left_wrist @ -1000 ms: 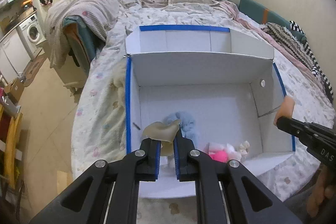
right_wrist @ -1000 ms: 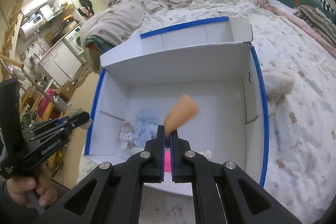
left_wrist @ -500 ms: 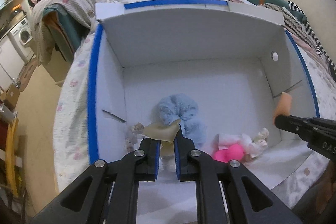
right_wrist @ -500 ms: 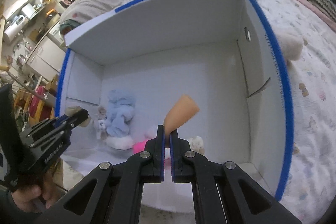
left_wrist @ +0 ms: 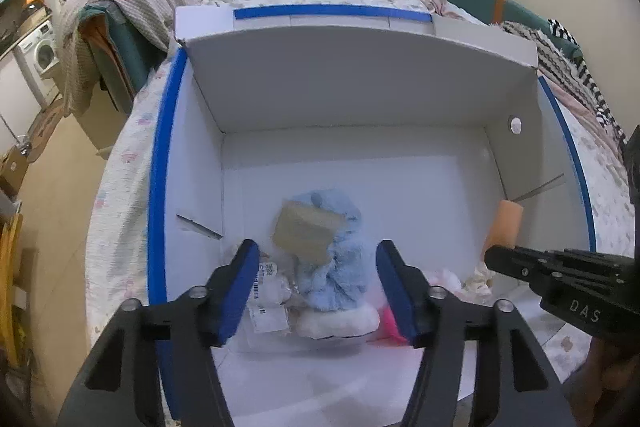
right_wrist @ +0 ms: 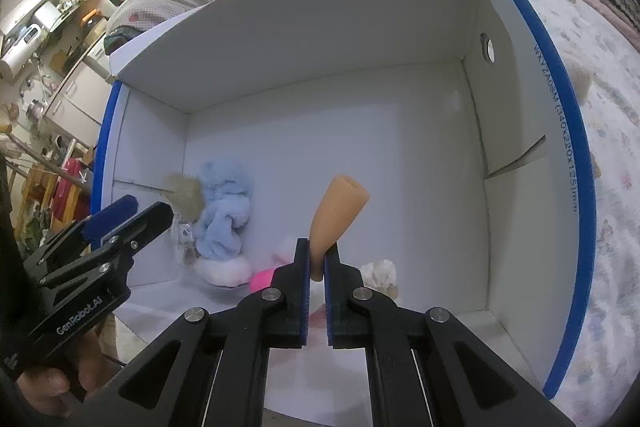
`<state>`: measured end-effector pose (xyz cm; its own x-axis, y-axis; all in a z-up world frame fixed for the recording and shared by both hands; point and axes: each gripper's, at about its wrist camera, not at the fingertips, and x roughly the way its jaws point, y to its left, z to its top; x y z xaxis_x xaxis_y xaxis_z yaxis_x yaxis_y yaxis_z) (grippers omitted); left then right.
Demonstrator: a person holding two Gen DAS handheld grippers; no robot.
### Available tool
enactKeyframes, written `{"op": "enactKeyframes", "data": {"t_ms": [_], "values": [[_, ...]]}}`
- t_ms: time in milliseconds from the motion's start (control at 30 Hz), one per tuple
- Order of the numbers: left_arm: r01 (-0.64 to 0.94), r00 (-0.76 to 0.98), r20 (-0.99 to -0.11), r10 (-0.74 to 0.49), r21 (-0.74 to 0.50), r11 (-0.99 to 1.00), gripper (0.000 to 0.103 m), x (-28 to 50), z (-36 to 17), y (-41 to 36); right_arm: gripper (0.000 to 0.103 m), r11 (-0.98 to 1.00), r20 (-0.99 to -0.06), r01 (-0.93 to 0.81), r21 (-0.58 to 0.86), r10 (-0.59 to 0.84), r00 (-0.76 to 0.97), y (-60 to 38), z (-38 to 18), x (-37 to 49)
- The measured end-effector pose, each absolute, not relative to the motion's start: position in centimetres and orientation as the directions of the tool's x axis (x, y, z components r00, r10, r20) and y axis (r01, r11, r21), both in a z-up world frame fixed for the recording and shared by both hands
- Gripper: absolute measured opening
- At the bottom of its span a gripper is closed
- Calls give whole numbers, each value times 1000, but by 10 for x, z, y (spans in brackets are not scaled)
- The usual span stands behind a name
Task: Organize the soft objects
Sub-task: 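Carry both tan items into the box and open the left tool, then open the right tool to drop the tan cylinder into the box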
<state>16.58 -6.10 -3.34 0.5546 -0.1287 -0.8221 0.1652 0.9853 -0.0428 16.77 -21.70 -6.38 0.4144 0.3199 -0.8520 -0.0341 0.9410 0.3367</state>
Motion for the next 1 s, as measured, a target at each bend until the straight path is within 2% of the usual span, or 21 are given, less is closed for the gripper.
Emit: {"op": "enactKeyframes", "data": {"t_ms": [133,233,300,333,367,533,733,1000], "values": [[157,569,-815,-112,-27,987,60,164,-31,-60,8,939,-851,-33,342,325,413,-216,-63,168],[148,571,-814,-104,-22,989,61,165,-30,-59,20,936,-851,-25,351,330,409,-217,-64,168],[139,571,-816,-94,-17,990,61,165,-30,-59,42,938,-853,-13,346,320,412,-218,-64,169],[132,573,-815,-87,-14,991,61,165,-30,-58,74,939,-851,-3,344,313,422,-220,-62,169],[123,577,-813,-79,-10,992,61,164,-29,-57,90,938,-843,8,347,308,442,-222,-60,167],[93,598,-799,-59,-4,996,61,162,-24,-53,98,937,-831,54,346,279,482,-230,-52,167],[66,604,-796,-43,-4,998,61,163,-22,-49,103,947,-833,38,318,260,488,-225,-51,167],[67,600,-799,-43,-3,998,61,161,-24,-49,103,948,-815,32,316,254,521,-224,-49,166]]}}
